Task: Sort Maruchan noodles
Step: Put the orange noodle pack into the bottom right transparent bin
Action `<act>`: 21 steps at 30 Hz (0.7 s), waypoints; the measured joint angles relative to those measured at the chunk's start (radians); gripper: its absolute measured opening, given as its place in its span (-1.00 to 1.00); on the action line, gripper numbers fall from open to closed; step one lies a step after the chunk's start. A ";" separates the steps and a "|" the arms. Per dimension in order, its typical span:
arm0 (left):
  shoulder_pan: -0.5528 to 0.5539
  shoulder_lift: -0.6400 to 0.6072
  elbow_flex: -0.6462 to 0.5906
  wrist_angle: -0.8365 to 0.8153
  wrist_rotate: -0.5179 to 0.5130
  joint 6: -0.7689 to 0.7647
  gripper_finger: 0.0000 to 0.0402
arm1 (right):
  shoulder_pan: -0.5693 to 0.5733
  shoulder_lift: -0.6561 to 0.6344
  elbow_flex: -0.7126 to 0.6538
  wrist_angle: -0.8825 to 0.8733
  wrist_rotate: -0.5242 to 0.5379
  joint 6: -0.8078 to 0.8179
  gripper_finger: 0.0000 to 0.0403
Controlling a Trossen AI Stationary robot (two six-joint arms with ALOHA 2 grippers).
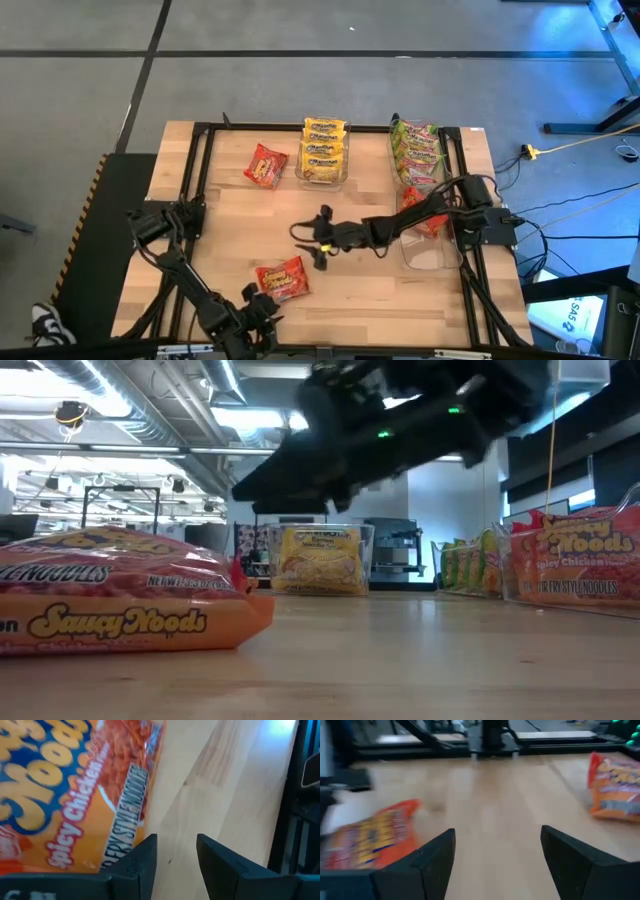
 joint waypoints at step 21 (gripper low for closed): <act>-0.002 -0.026 0.025 -0.273 0.138 -0.145 -0.34 | 0.098 -0.095 0.180 -0.862 -0.043 0.026 0.31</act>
